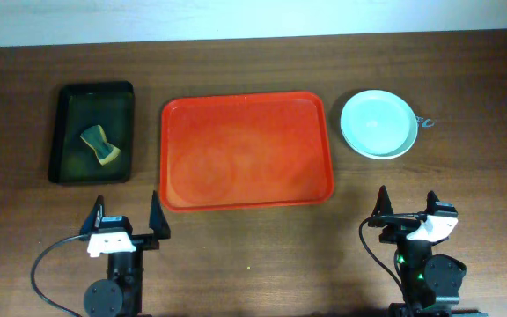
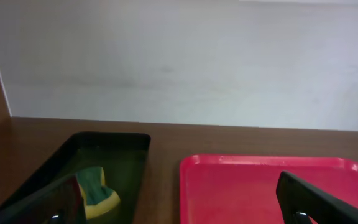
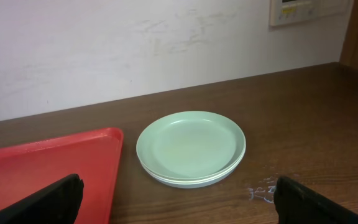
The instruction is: Clean dirty plates on tray and stack at the side
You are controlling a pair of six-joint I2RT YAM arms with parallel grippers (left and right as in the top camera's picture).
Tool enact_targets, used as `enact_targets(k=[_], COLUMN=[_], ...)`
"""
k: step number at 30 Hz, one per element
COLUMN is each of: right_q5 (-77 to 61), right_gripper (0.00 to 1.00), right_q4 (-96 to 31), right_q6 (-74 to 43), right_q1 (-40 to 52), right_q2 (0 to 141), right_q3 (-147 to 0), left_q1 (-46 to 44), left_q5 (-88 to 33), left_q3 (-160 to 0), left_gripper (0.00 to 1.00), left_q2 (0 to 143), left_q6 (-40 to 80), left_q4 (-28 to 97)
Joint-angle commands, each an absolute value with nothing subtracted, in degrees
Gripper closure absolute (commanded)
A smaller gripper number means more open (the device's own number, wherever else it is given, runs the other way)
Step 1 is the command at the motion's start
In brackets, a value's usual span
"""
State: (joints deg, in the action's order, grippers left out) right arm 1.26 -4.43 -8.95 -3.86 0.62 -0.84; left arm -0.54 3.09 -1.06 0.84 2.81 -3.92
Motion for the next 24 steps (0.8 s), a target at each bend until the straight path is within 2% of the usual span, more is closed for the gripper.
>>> enact_targets(k=[1,24], right_q5=[1.3,1.3], right_gripper=[0.01,0.01], right_q4=[-4.6,-4.6], right_q6=[-8.8,-8.8], right_q1=[-3.4,-3.4], right_q2=[0.2,0.2], right_q3=[-0.3,-0.3], left_q1=[-0.5,-0.6], left_q5=[5.9,4.3], left_q3=[-0.5,-0.5], left_gripper=[0.01,0.01], left_q2=[0.3,0.3], left_q6=[3.8,1.7], left_q4=[2.2,4.5])
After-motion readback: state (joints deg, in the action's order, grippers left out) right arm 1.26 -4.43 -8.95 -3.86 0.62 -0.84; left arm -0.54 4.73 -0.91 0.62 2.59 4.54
